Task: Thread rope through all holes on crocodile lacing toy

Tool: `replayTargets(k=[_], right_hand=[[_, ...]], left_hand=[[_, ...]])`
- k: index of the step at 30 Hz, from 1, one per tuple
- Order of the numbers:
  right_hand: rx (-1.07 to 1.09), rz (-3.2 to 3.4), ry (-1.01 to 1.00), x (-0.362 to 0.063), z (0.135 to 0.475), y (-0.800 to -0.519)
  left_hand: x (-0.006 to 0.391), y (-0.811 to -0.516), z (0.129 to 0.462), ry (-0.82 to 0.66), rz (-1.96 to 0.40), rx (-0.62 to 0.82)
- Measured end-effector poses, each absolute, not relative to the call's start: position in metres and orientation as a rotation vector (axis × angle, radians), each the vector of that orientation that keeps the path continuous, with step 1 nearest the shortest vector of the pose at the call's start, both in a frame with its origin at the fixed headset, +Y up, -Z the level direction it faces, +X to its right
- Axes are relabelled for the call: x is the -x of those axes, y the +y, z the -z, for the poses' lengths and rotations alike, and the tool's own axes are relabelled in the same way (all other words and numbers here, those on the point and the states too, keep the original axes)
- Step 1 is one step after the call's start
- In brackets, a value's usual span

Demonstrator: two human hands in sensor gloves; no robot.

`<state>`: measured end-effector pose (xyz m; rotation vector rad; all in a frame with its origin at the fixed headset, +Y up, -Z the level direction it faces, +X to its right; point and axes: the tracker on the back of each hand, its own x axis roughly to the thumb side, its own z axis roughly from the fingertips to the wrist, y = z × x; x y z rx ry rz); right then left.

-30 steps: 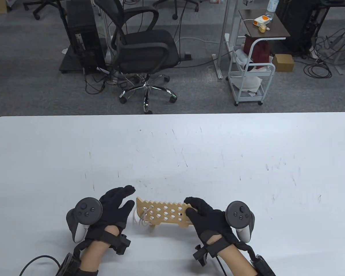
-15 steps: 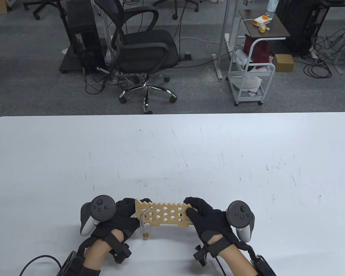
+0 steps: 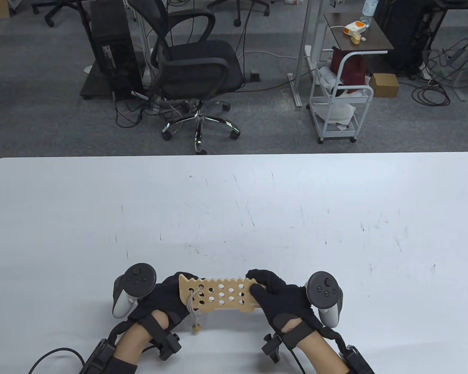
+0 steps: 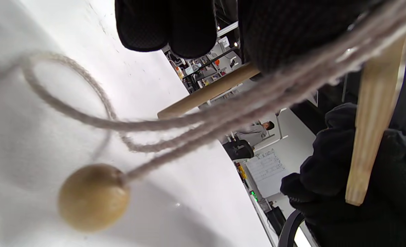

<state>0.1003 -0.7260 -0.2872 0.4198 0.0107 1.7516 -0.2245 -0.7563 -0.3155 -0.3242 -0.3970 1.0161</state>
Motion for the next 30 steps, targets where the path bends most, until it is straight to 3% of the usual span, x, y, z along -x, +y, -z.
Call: replayTargets(k=[30], right_hand=[[-0.285, -1.79, -0.043, -0.12, 0.296, -0.728]], left_hand=[[0.259, -0.742, 0.315, -0.153, -1.065, 0.09]])
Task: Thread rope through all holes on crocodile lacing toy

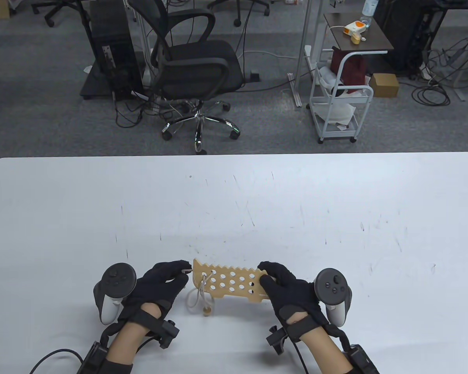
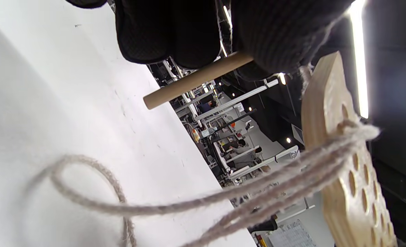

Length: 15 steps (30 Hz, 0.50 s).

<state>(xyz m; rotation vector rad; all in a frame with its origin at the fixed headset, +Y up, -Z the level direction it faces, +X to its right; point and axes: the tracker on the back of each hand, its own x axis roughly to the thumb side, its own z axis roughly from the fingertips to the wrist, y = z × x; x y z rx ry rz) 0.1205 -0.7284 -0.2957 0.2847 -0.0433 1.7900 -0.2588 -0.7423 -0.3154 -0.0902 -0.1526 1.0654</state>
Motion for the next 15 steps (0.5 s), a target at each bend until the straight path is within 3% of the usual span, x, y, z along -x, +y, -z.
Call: replayTargets(k=[15], right_hand=[[-0.224, -1.8, -0.054, -0.13, 0.301, -0.732]], left_hand=[[0.279, -0.734, 0.313, -0.073, -1.157, -0.01]])
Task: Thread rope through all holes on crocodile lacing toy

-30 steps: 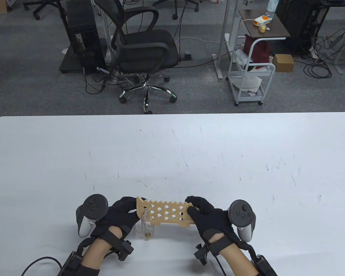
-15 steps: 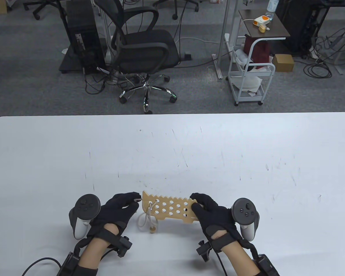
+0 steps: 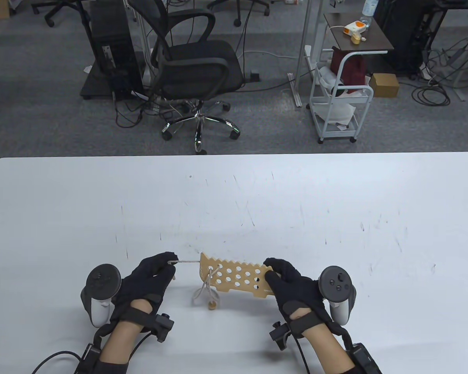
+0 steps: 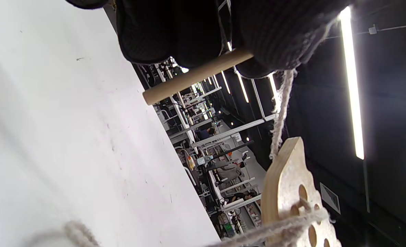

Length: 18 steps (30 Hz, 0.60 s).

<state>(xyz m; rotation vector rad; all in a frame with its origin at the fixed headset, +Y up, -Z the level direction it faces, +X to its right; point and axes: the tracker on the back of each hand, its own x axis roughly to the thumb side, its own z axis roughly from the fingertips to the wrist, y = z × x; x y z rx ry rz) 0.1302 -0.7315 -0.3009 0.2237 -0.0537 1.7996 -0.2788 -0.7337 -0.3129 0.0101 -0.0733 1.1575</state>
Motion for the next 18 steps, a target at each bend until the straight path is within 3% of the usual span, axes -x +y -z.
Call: replayTargets(k=[18], right_hand=[[-0.137, -1.798, -0.078, -0.145, 0.309, -0.737]], left_hand=[[0.296, -0.727, 0.31, -0.021, -1.231, -0.085]])
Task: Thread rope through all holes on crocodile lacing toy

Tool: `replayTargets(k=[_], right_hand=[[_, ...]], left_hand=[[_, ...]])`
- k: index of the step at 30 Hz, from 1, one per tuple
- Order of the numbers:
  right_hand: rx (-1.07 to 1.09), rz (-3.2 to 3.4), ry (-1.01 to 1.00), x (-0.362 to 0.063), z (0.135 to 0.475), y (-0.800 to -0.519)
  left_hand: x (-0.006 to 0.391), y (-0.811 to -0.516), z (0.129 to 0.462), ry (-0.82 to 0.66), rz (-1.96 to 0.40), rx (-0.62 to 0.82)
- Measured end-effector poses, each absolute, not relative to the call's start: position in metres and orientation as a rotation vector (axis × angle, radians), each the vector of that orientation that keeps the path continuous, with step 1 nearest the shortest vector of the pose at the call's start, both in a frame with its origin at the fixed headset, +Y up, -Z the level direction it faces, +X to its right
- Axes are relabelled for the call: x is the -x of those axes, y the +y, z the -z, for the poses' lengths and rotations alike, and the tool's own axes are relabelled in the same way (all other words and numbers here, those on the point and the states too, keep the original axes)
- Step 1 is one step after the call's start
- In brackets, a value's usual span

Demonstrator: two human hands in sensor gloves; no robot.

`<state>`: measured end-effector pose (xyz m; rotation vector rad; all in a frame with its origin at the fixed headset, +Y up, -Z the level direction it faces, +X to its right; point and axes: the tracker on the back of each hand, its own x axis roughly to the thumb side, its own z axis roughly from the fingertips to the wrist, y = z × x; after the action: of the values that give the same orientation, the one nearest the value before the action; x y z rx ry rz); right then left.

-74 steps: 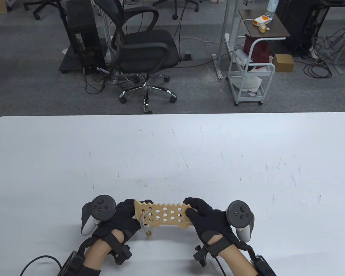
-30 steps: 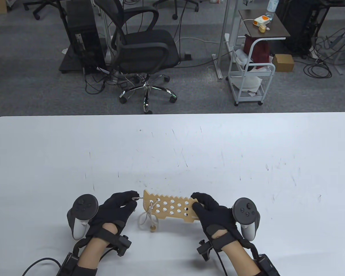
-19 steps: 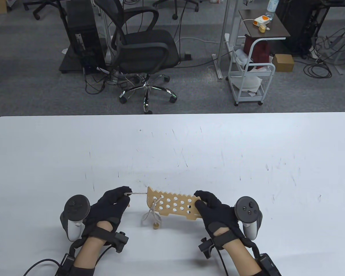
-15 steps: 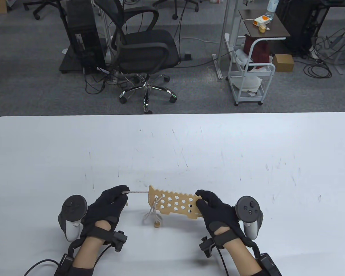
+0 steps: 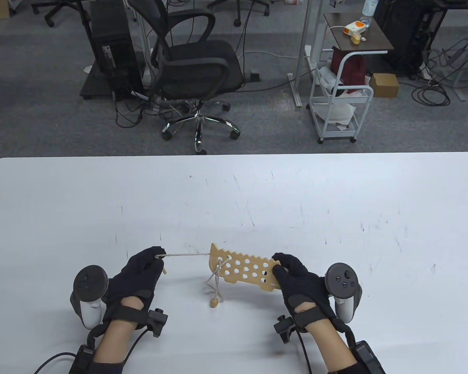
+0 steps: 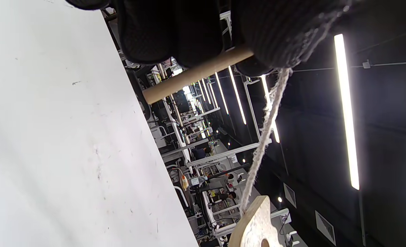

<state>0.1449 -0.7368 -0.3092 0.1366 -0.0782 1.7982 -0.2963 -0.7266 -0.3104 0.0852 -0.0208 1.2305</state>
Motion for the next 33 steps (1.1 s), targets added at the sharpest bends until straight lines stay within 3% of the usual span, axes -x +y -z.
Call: replayTargets(k=[33], right_hand=[[0.049, -1.776, -0.142, -0.178, 0.323, -0.747]], left_hand=[[0.326, -0.717, 0.306, 0.048, -1.366, -0.206]])
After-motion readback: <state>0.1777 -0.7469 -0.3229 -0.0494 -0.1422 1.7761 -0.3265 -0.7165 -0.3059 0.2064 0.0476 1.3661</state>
